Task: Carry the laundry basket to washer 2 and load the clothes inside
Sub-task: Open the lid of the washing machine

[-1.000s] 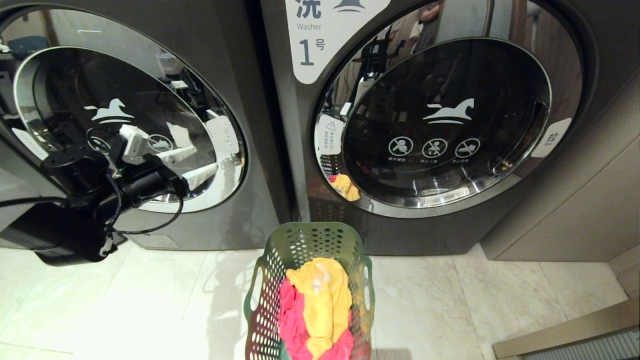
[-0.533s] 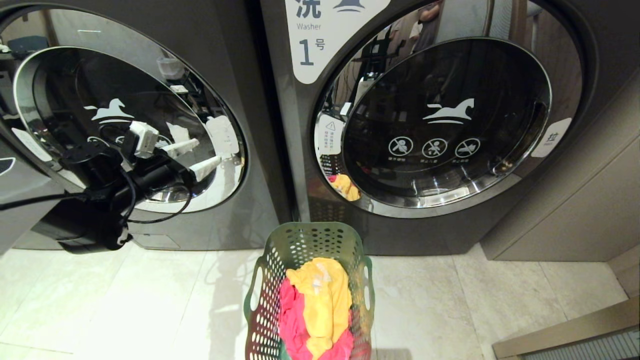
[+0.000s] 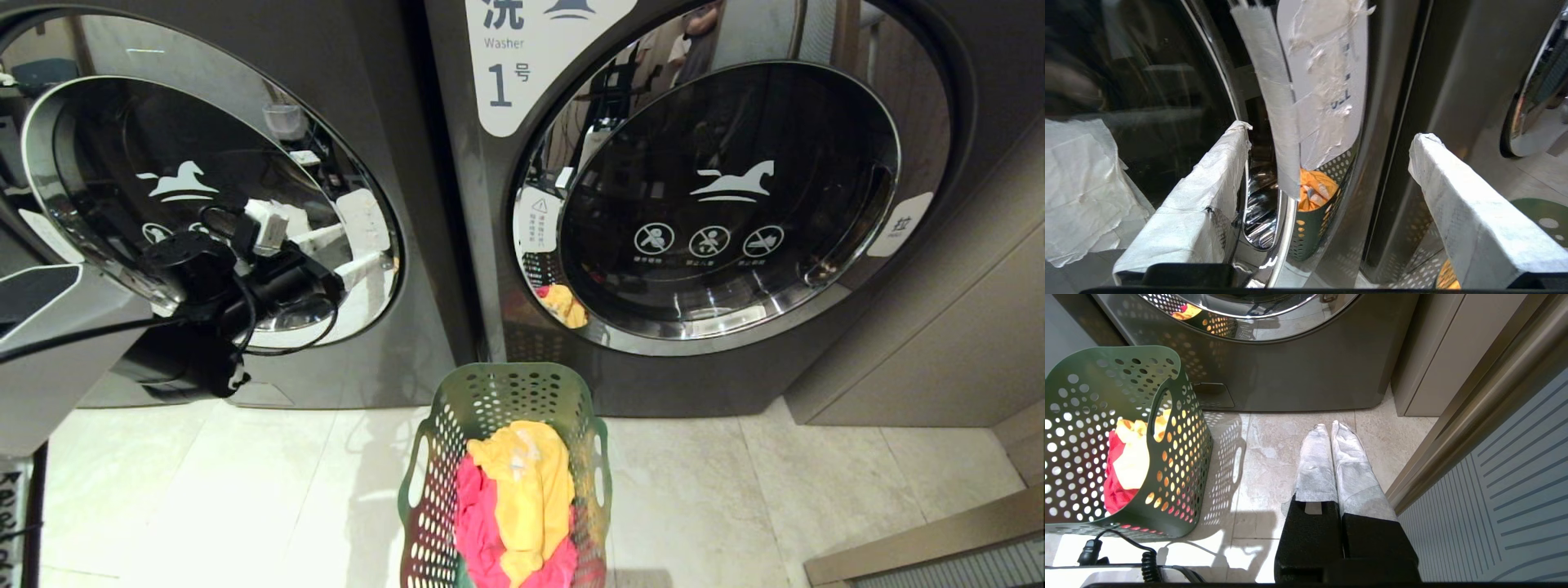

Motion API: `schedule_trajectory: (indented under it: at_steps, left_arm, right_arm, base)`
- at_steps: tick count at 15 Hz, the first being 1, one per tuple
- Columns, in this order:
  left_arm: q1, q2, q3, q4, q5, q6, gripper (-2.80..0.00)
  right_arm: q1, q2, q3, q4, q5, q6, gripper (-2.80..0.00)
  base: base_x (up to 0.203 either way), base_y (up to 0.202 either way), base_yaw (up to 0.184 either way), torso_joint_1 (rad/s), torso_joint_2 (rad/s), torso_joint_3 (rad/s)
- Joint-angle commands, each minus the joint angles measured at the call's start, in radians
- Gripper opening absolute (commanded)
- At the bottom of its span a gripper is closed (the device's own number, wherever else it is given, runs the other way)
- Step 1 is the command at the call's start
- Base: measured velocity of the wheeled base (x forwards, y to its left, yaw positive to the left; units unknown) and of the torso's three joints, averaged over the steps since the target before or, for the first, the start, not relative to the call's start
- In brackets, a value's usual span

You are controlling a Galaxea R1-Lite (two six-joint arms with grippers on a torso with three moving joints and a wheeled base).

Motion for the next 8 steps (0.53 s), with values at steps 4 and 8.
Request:
schedule_trajectory:
  at_steps: [4,8]
  left_arm:
    - [-0.007,0.043,-0.049,-0.002,0.011,0.000,0.00]
    - [-0.021,0.068,-0.103,0.005,0.008,-0.012,0.00]
  right_arm:
    - [0.000,0.000,0.000,0.000,0.000,0.000,-2.80]
    - [0.000,0.000,0.000,0.000,0.001,0.000,-2.80]
  base:
    - [0.000,0.000,0.000,0.000,0.00,0.000]
    - [0.000,0.000,0.000,0.000,0.00,0.000]
